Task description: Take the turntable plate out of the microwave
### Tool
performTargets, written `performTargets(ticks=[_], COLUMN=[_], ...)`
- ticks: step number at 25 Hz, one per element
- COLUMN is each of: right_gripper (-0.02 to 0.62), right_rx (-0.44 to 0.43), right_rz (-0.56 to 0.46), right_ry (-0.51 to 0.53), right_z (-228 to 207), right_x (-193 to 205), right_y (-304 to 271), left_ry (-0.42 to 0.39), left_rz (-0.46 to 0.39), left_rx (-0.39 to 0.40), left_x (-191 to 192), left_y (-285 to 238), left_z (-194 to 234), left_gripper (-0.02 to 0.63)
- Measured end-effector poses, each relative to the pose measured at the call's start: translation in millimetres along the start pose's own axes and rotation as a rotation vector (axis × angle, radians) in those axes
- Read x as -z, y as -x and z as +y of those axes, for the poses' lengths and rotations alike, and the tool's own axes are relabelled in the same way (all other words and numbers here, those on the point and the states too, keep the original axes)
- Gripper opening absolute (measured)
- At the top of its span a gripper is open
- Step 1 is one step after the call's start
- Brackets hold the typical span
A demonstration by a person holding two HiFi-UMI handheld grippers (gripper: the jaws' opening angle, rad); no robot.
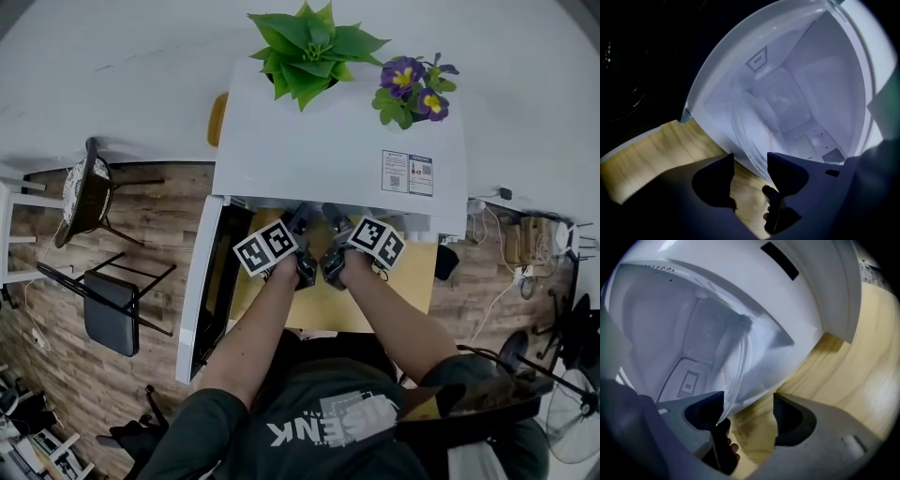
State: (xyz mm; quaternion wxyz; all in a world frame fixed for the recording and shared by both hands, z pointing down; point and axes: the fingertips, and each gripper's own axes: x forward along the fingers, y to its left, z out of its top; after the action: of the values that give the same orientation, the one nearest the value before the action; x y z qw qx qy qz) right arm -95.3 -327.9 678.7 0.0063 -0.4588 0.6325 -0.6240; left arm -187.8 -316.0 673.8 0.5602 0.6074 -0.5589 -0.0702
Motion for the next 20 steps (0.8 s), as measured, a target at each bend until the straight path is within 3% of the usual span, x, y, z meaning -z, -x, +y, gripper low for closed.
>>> performTargets(ticks=[4,9,10,14,20], right_gripper=[0.321,0.319,0.297,0.11,0.092], right_rx=[0.006,-0.003,-0.016,-0.062,-0.092], right_rz=[0.016,0.028,0.033,0.033,0.057], right_ry=[-0.005,-0.004,0.006,0.039,0.033], right_z=[-3,-6,-3,16,14], right_x=[2,3,3,5,18], right_y=[2,9,9,13,26], left_ry=[-0.024,0.031,0.04,0.066,0.094], left_rz=[-0.011,0.016,0.02,0.009,0.016], left_rx=[-0.013,0.026,0.03,0.043,0.047], left_x=[3,12,13,20,34], left_y=[4,6,7,13,26], left_z=[-5,-11,-11,-15,-11], left_gripper=[0.163,0.102,0.1,0.082,0.078])
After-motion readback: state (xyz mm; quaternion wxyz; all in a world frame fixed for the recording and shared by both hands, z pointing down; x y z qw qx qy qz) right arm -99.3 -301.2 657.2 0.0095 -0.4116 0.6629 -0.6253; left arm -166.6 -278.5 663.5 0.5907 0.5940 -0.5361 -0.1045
